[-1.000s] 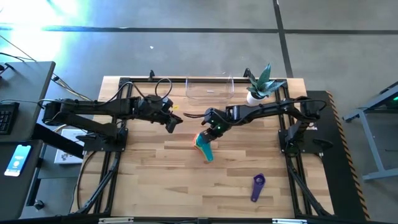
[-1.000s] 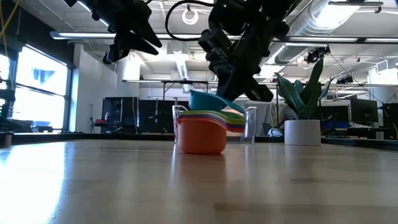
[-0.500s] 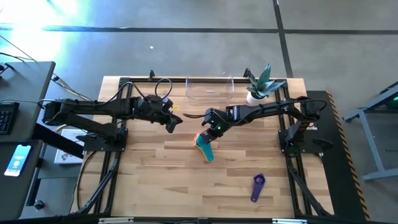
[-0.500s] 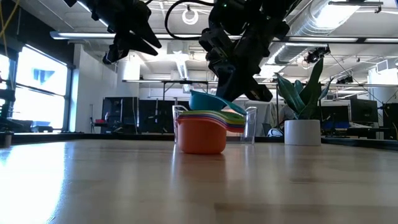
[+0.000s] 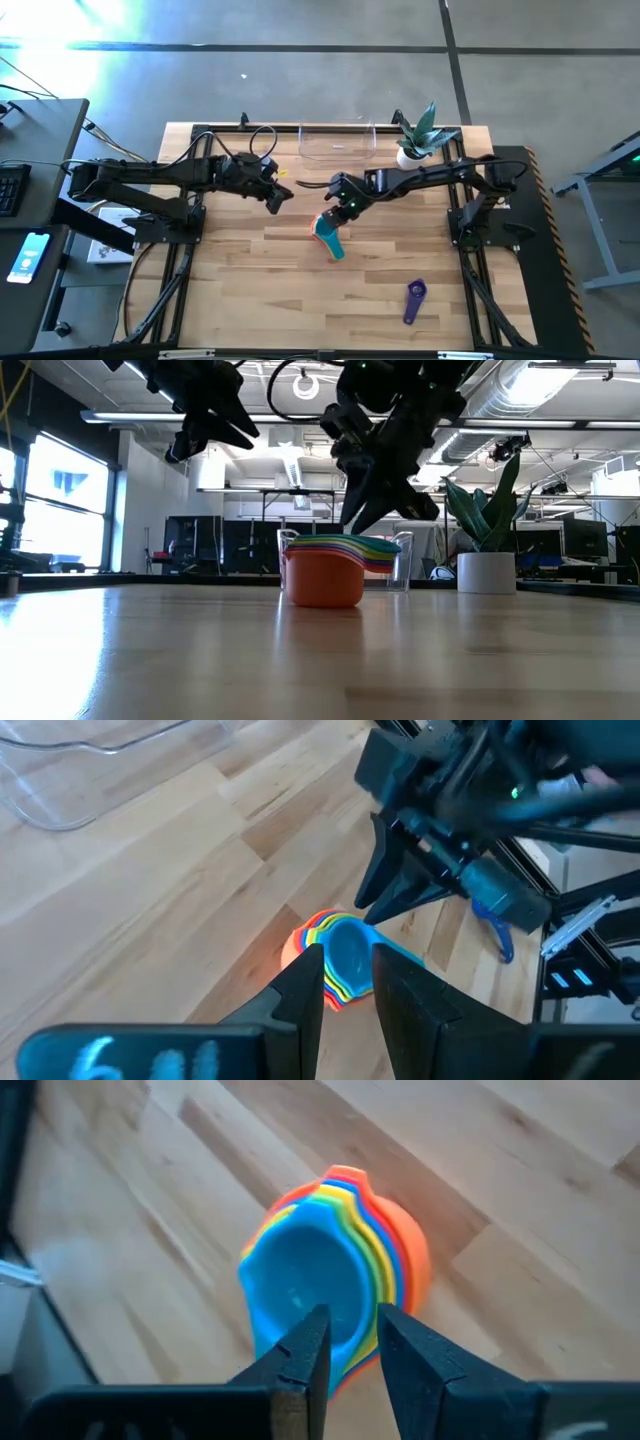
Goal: Nest measuring cups in basket
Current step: Stack the purple measuring on the top of the light blue measuring cup
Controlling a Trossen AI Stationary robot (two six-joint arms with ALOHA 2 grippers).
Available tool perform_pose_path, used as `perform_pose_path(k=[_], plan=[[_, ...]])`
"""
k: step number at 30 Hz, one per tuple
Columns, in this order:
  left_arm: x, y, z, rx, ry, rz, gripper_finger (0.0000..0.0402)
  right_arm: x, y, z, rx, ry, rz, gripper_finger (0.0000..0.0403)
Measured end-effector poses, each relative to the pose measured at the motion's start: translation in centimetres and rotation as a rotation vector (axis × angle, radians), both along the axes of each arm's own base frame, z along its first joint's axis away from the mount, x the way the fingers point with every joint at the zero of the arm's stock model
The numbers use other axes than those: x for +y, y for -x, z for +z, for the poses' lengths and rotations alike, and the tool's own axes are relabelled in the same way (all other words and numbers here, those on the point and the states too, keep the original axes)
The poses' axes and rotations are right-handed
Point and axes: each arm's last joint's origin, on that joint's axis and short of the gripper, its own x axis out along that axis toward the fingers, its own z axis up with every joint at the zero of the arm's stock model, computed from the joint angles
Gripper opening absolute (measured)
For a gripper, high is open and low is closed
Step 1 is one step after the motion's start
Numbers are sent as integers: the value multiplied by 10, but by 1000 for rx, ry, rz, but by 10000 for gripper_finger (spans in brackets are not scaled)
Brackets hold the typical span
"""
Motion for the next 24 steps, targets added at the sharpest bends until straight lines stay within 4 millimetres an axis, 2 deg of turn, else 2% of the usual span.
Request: perform_pose_path(k=[6,14,17,24], plan=[[-2,1,1,-7,44,-61,78,10,9,27,-67,-13,-37,78],[-9,6,-5,70,79,-132,78,57,36,59,-68,2,-185,78],[-13,7,-6,88,63,-163,78,75,46,62,-29,-26,-231,78],[-20,7,-7,96,25,-225,78,121,69,55,137,-122,-346,78]])
